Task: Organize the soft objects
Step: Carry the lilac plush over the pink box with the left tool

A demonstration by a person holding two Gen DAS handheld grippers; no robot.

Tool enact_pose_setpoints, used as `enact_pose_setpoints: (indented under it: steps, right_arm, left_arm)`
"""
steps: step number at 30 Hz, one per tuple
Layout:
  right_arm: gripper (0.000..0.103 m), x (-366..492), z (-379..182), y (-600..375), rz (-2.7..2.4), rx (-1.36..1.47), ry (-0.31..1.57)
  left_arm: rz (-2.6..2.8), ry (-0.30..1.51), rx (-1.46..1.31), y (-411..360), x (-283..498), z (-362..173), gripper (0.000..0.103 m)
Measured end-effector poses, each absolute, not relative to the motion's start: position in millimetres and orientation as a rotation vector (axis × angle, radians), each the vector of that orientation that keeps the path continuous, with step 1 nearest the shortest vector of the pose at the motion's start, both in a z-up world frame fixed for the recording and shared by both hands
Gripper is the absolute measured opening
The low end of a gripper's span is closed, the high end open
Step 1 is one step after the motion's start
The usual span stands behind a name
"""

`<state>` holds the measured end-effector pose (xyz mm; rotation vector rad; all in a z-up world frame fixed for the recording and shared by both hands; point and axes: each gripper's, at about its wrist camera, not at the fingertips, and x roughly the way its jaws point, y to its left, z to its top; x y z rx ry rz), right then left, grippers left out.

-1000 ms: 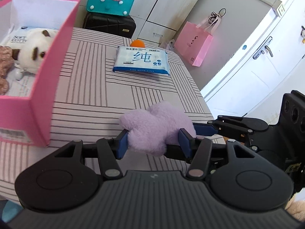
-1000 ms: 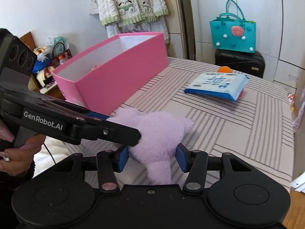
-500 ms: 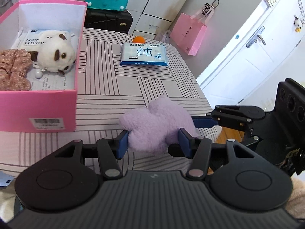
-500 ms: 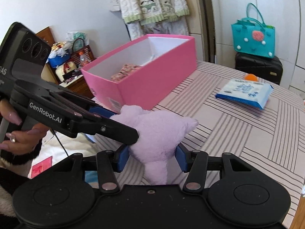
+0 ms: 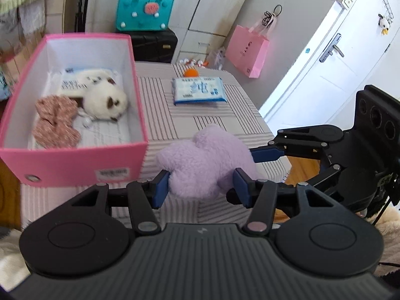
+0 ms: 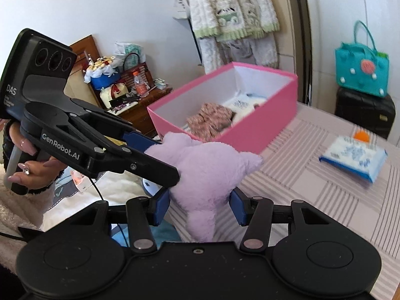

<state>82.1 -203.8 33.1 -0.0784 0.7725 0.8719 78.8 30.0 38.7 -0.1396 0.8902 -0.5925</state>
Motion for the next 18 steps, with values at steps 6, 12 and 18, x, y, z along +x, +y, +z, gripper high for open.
enact_pose_setpoints:
  steps: [6, 12, 18]
  right_arm:
    - [0.058, 93.6, 45.3, -180.4, 0.894, -0.146, 0.68]
    - [0.058, 119.7, 53.3, -160.5, 0.874, -0.166, 0.658]
    - [0.057, 150.7, 64.3, -138.3, 0.872, -0.23, 0.585]
  left_arm:
    - [-0.572, 0.793, -0.136, 52.2, 86.6, 48.2, 0.053]
    - [-0.553, 0.745, -0.133, 65.2, 110.3, 52.5, 0.053]
    - [-0.519, 0.695, -0.151, 83.7, 138.1, 62.2, 0.053]
